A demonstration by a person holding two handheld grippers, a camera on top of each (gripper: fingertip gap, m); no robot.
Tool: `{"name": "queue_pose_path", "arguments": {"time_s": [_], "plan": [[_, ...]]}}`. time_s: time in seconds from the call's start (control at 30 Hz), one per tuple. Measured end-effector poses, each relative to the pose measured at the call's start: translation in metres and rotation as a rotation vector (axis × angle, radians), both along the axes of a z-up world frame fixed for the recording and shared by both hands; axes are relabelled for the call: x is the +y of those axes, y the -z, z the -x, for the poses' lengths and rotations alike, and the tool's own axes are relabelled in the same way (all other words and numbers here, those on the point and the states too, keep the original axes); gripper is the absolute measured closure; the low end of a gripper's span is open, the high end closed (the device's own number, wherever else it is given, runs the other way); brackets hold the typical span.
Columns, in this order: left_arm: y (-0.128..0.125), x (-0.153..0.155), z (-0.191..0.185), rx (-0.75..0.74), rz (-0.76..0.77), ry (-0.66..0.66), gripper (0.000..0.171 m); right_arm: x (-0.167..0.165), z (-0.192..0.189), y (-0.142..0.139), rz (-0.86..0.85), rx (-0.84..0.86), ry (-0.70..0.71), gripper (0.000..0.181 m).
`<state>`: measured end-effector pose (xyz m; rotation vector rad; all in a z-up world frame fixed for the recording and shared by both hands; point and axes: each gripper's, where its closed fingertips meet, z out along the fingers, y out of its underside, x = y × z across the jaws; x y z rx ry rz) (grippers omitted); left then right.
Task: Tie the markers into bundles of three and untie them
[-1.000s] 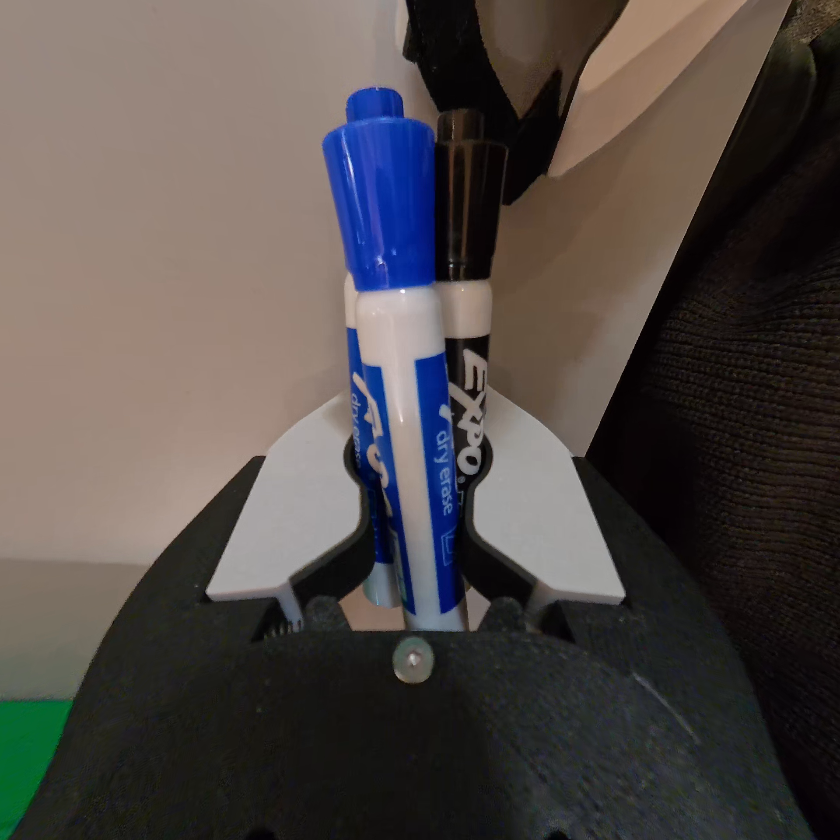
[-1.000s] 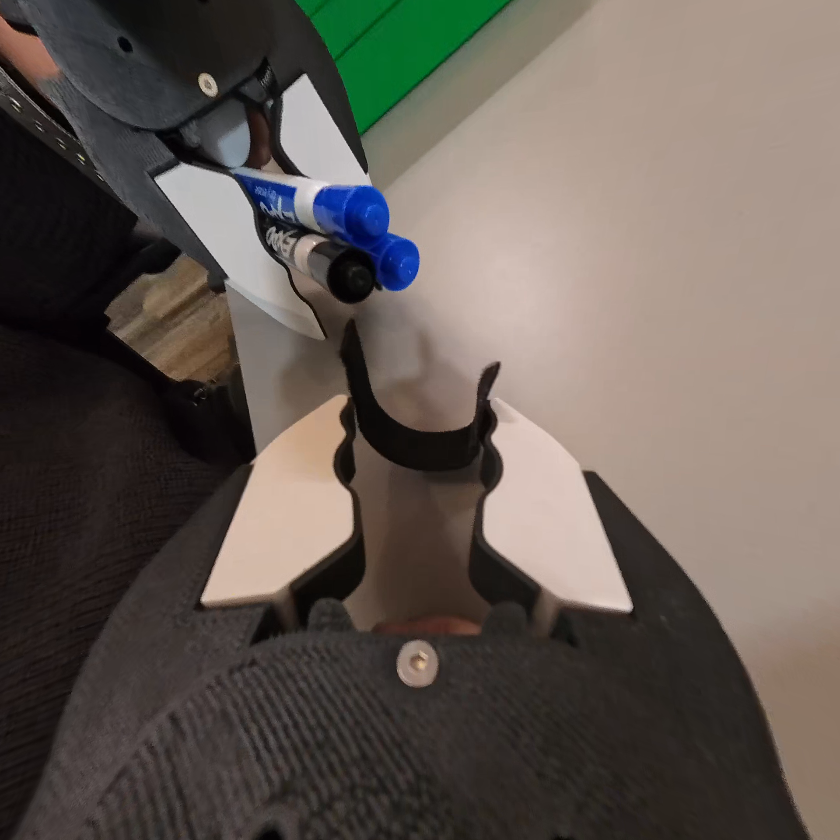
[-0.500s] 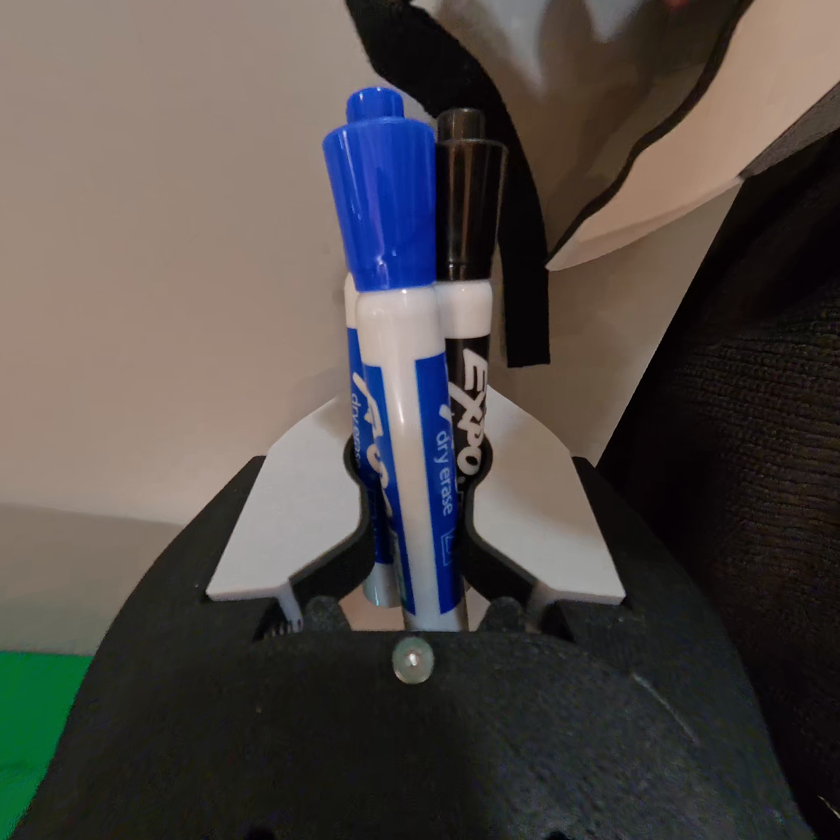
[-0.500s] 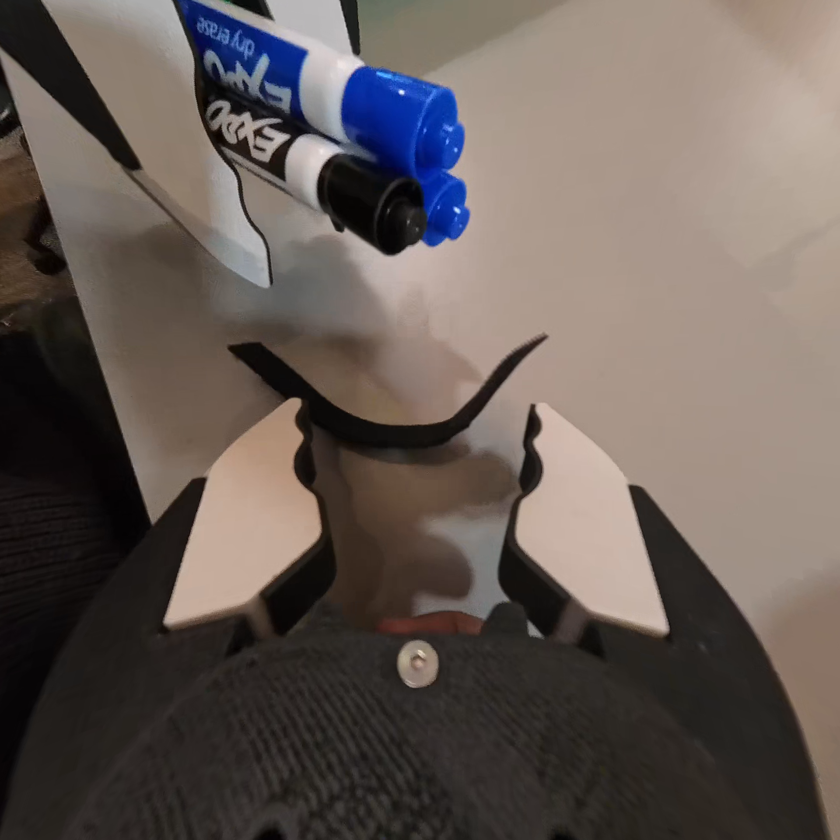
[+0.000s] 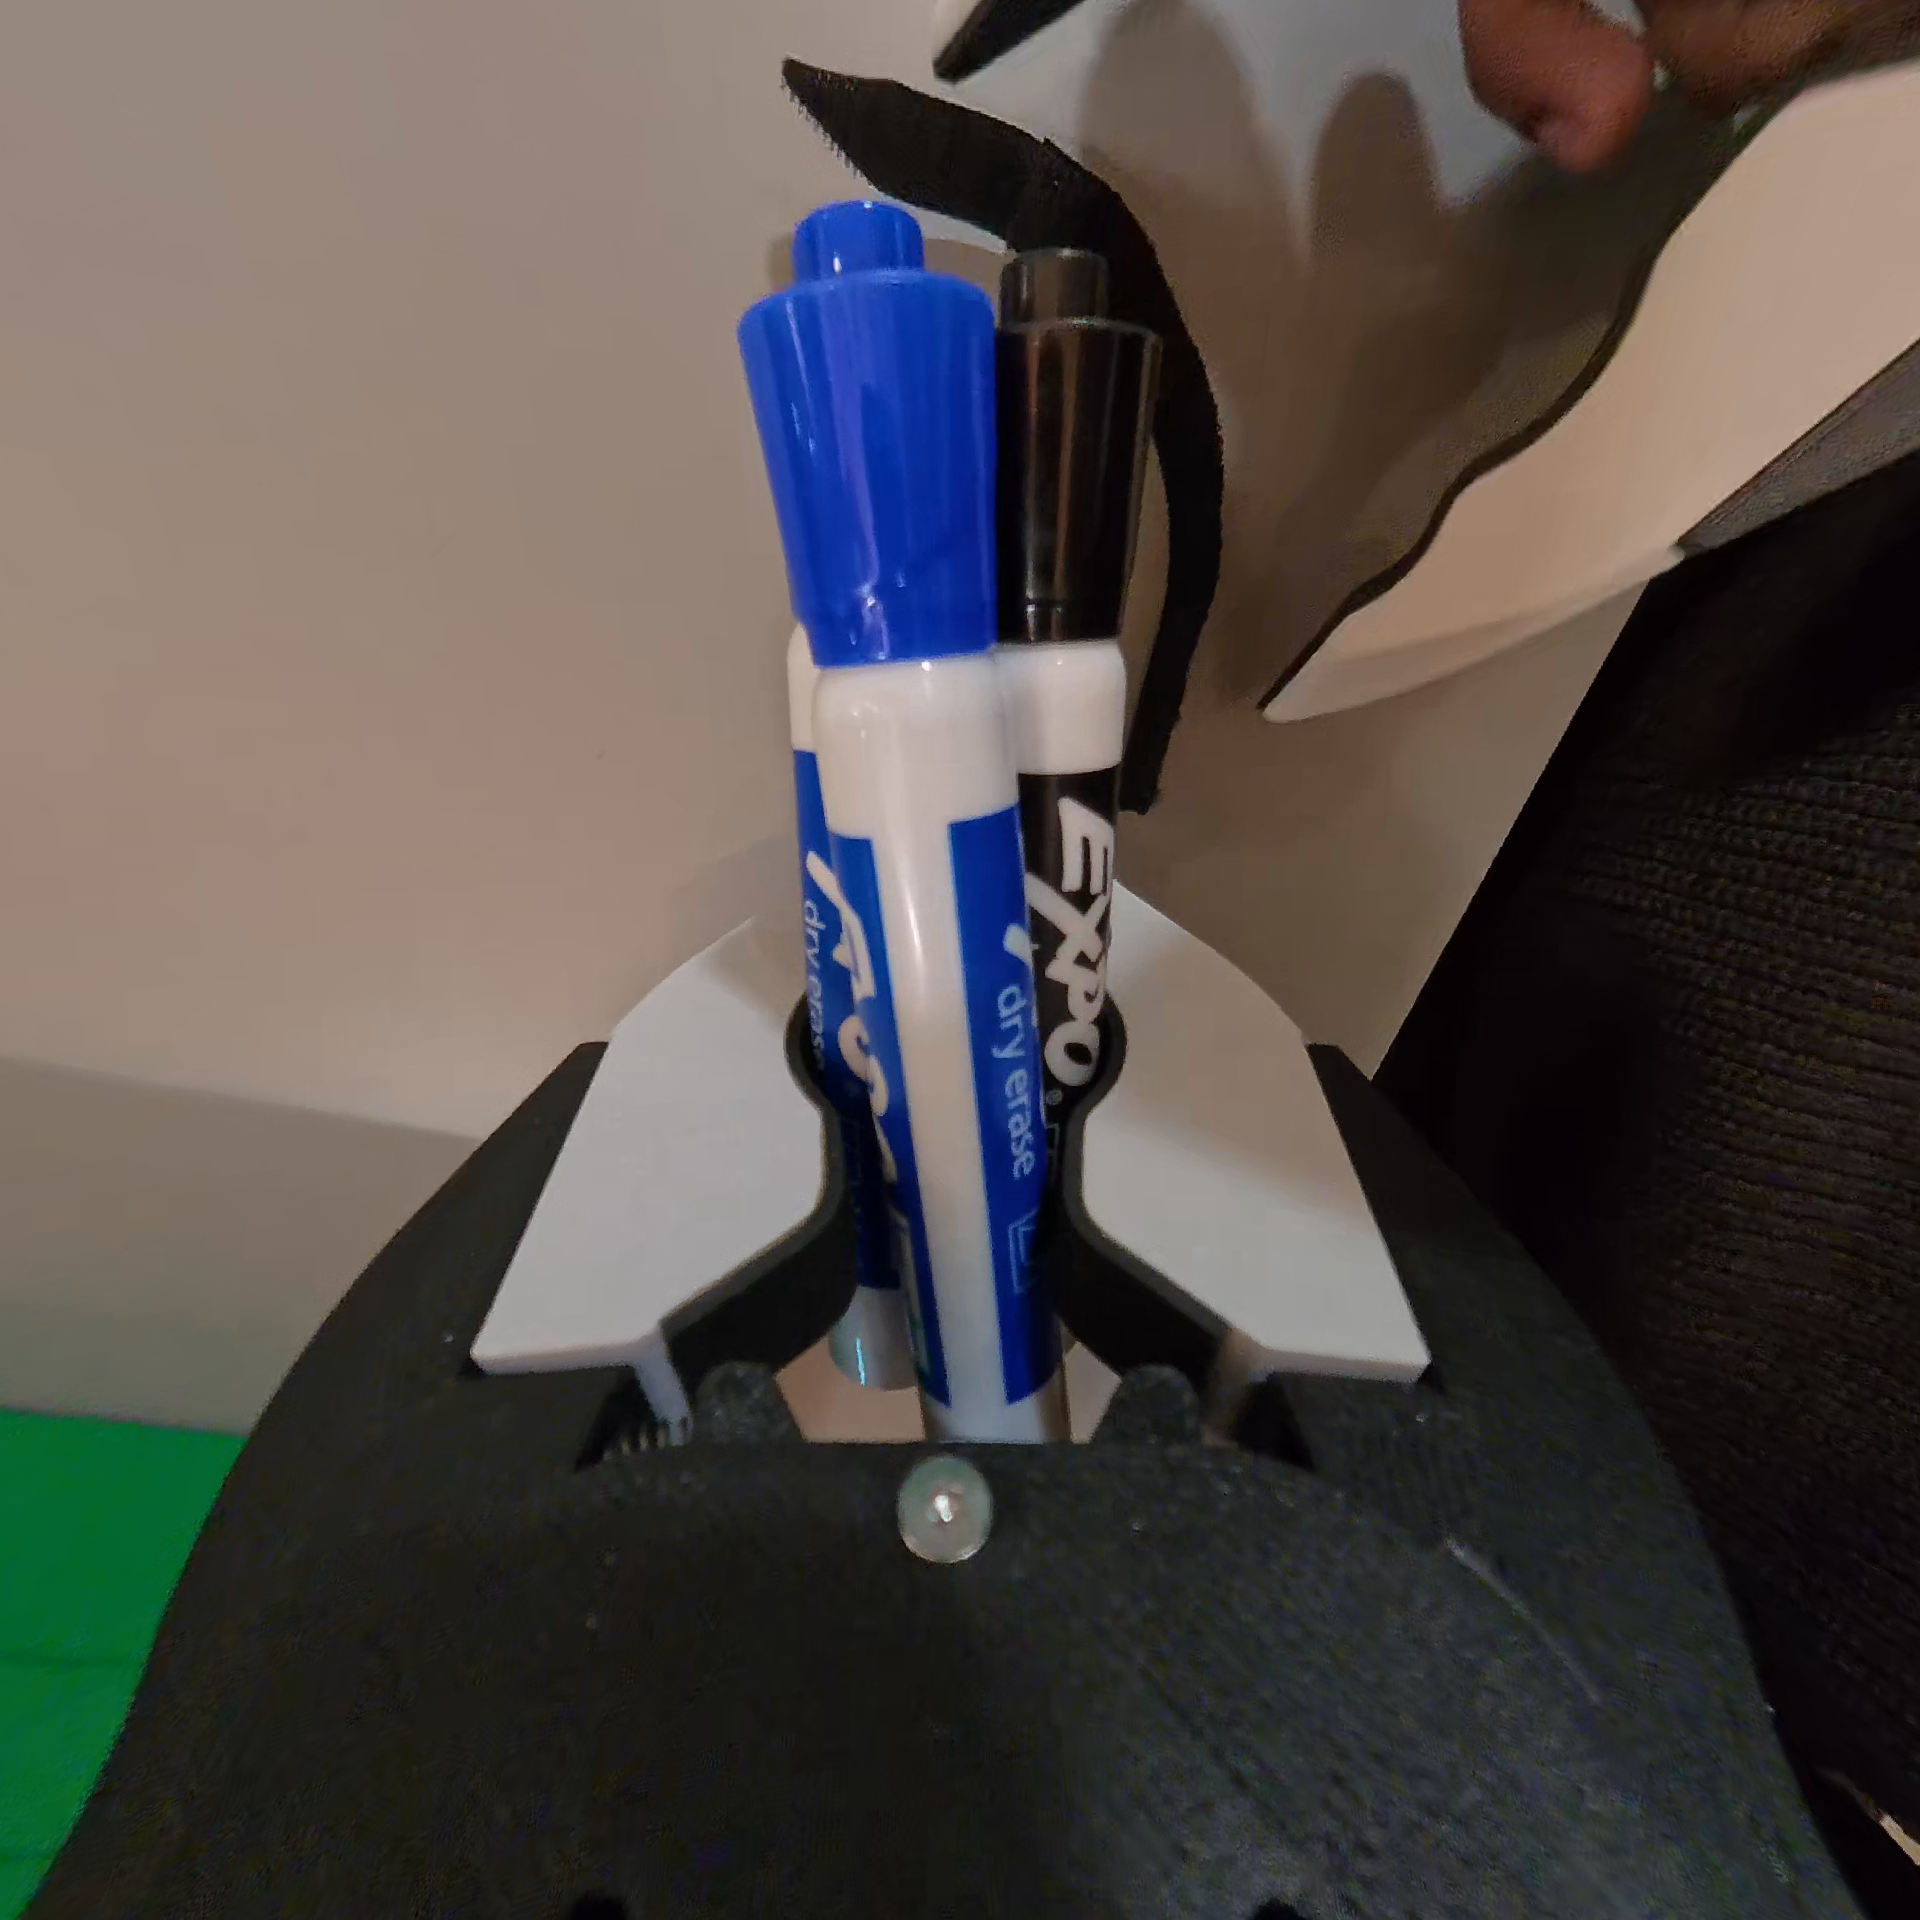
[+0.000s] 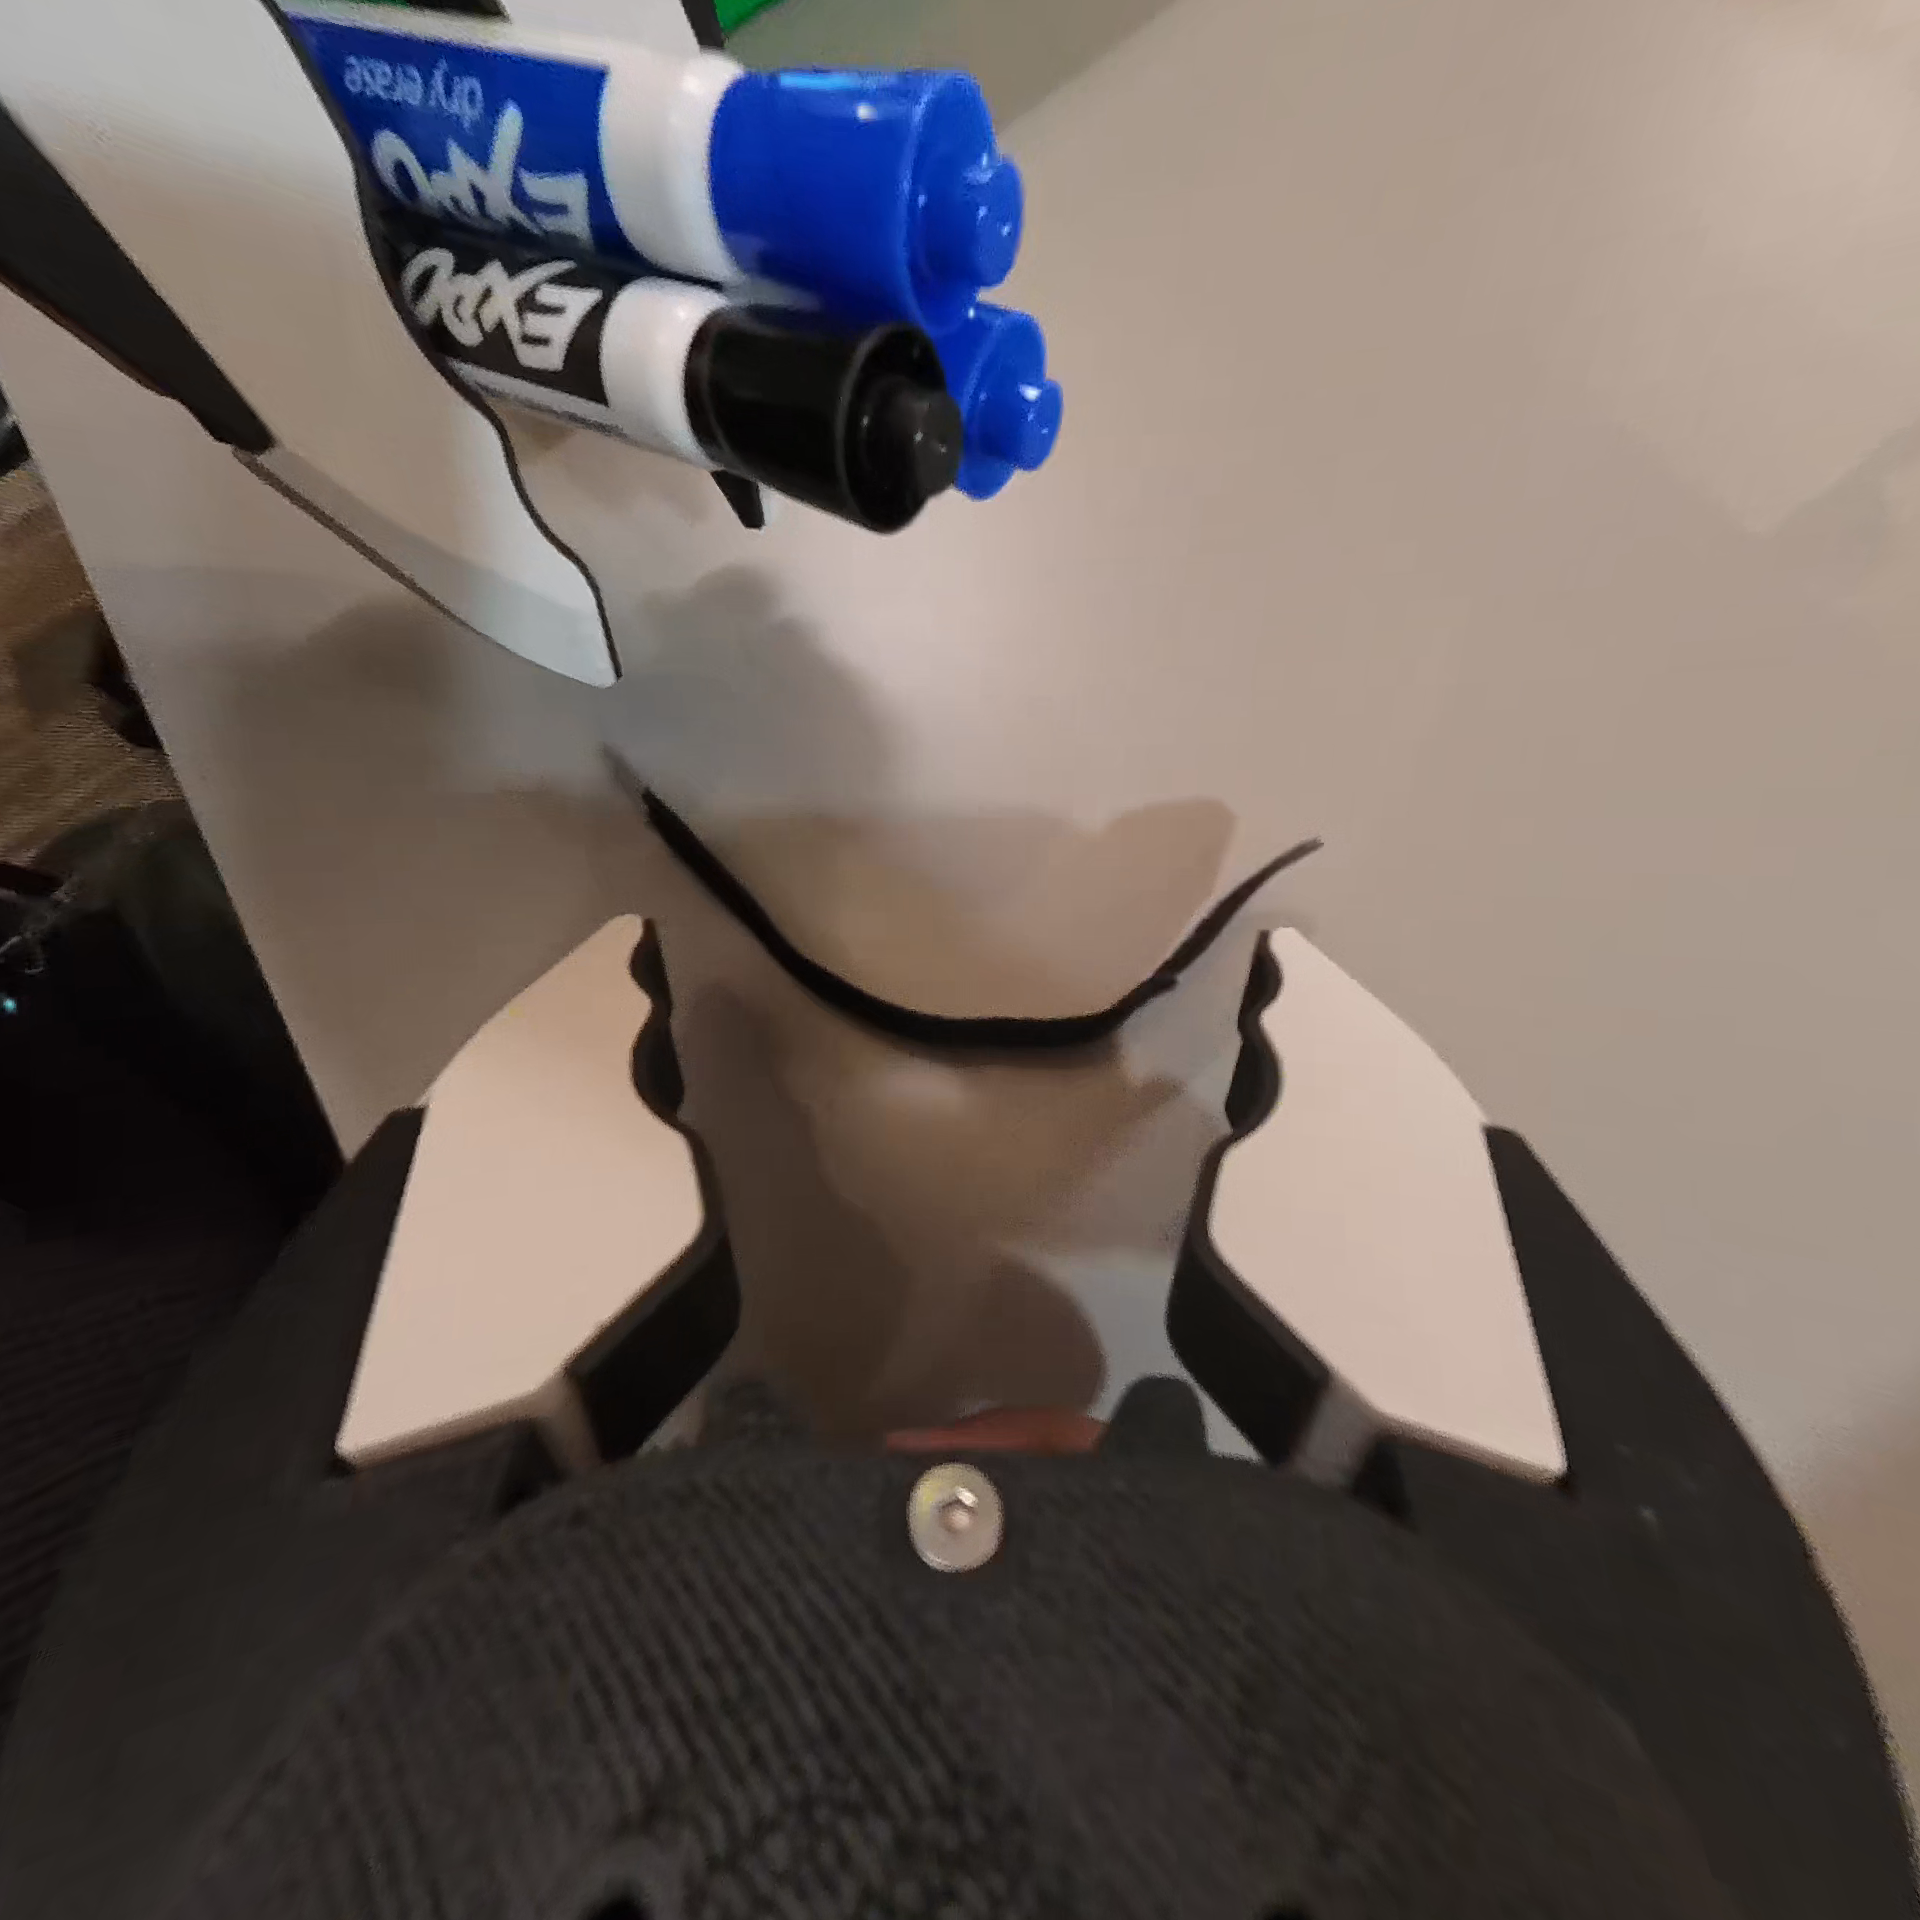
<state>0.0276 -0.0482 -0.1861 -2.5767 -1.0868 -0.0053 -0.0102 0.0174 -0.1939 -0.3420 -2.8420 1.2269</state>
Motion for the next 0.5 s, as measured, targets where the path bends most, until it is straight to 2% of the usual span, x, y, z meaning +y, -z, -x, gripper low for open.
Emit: {"name": "queue_pose_path", "arguments": {"time_s": [0.13,0.3,0.5], "plan": [[-0.002,-0.002,0.000,0.007,0.000,-0.006,0.126,-0.006,0.005,0.006,-0.055,0.096,0.037,0.073],[-0.002,-0.002,-0.001,0.006,0.002,-0.006,0.126,-0.016,0.003,0.012,-0.077,0.109,0.005,0.070],[-0.004,-0.004,-0.001,0.011,0.002,-0.010,0.126,-0.018,0.005,0.017,-0.081,0.087,-0.011,0.081]]}}
